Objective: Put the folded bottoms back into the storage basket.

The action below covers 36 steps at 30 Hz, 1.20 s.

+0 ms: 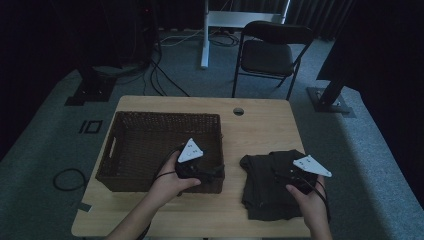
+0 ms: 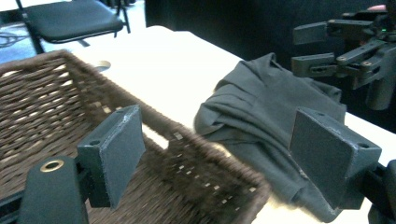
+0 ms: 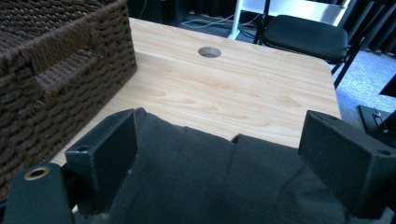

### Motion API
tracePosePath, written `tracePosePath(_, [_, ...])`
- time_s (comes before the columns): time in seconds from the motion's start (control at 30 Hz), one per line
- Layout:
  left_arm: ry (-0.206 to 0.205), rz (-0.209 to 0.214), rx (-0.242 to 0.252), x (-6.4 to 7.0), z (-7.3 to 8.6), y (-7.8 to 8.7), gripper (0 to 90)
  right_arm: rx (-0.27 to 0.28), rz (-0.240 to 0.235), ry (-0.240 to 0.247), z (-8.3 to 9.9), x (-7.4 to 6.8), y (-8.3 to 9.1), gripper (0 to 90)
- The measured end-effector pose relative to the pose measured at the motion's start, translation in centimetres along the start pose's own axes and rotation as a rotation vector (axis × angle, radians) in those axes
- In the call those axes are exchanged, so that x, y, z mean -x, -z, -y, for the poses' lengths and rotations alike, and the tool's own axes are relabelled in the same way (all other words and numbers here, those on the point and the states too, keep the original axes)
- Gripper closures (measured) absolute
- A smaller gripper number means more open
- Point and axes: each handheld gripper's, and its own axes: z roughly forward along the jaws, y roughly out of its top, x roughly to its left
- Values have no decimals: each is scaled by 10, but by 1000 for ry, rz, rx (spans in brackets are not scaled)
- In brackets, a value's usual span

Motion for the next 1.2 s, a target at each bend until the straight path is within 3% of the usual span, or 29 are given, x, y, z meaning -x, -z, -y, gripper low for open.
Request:
tracePosePath(0.47, [-72,92,-47,36,-5,-40,170,-36,20,-6,18,15,6,113])
tracePosePath(0.83, [-75,151,-59,64,-3,-74,165,-52,49,-22,33,32,11,113])
tracePosePath(0.97, [-42,152,-53,74,1,-89,165,-61,56,-22,39,40,10,113])
tracePosePath(1.1, [-58,131,-62,82,7,-104,166,-72,66,-25,46,48,7,114])
tracePosePath(1.2, [-41,123,-71,86,11,-113,166,-84,70,-30,51,54,5,114])
